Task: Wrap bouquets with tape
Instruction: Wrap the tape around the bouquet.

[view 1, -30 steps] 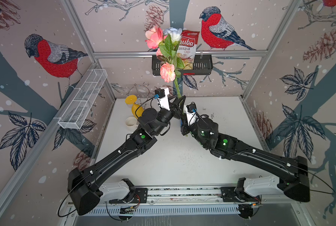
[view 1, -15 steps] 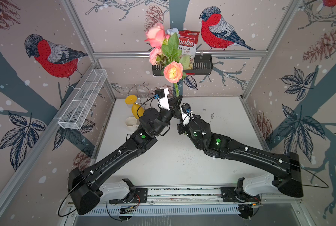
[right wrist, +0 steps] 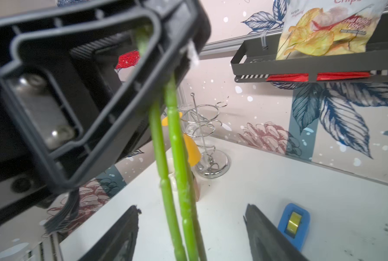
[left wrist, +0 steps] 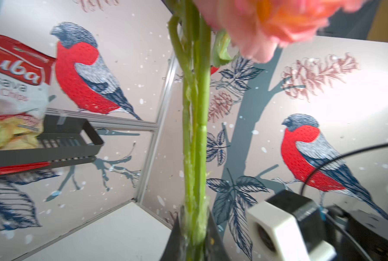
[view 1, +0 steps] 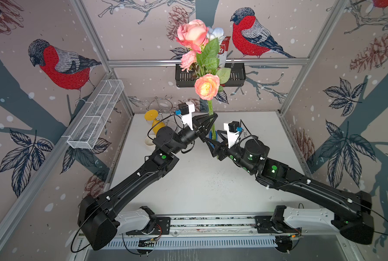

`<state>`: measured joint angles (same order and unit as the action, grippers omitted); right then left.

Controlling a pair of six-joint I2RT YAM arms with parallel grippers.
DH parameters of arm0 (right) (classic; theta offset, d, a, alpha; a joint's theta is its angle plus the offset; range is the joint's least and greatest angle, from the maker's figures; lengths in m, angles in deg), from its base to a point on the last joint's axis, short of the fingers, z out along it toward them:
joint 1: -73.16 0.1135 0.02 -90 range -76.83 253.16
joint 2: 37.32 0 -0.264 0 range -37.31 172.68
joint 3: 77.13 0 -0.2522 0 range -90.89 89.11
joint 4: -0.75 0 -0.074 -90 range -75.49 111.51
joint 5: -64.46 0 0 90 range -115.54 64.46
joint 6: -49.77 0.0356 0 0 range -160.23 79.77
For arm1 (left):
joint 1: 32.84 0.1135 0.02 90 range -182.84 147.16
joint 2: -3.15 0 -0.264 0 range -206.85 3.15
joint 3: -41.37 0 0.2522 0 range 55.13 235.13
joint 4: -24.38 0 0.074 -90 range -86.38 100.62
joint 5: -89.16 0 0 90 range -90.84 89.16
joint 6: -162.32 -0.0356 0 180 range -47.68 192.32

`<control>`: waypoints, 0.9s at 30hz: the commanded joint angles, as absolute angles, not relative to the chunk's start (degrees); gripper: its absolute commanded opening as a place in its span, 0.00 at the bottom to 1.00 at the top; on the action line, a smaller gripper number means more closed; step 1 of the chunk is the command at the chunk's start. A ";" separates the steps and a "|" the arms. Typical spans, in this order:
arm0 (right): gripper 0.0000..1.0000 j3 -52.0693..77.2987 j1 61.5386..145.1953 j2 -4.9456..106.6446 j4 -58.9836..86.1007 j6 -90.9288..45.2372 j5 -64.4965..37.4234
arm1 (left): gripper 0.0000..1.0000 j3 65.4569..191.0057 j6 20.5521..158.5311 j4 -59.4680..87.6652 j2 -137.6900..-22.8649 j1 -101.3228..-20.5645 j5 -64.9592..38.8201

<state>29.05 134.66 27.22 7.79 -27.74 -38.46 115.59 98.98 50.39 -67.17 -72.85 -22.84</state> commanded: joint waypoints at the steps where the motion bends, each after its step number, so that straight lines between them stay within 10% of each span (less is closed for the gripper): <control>1: 0.65 29.43 133.53 26.85 5.15 -24.51 -32.67 | 0.00 115.40 103.68 59.88 -67.76 -72.75 -29.71; 10: 0.00 29.78 133.39 26.17 5.79 -25.48 -29.63 | 0.00 114.25 104.26 64.16 -68.59 -72.75 -31.28; 13: 0.00 30.12 134.15 25.45 6.08 -26.34 -31.88 | 0.07 113.22 102.65 63.52 -67.59 -72.75 -28.66; 18: 0.00 29.63 136.27 24.92 7.49 -29.30 -39.59 | 0.55 112.61 97.38 55.23 -64.83 -72.87 -20.26; 27: 0.00 26.22 136.53 27.51 11.25 -31.01 -46.28 | 0.70 112.61 93.24 50.44 -63.18 -74.94 -13.85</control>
<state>27.33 136.50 27.00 10.59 -29.79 -42.27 112.56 94.87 50.28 -63.33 -74.76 -15.85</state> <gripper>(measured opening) 0.073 0.705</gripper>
